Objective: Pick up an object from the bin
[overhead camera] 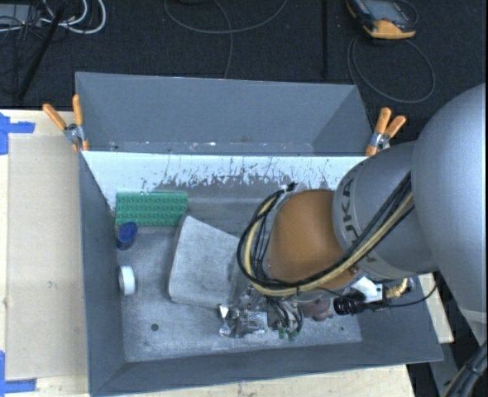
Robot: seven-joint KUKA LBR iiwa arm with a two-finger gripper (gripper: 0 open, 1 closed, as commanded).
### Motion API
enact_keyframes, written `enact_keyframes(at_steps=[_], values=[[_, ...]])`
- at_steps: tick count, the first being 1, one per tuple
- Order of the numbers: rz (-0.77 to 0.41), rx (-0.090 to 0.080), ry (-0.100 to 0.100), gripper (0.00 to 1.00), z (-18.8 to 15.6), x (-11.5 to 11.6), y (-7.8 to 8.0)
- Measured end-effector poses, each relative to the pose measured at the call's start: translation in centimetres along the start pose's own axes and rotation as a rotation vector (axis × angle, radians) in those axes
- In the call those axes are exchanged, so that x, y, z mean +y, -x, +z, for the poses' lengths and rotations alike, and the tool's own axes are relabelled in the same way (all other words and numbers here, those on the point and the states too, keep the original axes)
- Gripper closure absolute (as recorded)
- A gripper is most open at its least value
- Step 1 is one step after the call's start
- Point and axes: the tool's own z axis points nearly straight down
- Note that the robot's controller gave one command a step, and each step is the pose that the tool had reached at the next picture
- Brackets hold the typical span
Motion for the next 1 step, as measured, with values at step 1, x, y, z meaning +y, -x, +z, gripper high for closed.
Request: enact_keyframes(at_steps=[1], values=[[0.036, -0.011, 0.003, 1.0, -12.76, 0.85, -1.27]])
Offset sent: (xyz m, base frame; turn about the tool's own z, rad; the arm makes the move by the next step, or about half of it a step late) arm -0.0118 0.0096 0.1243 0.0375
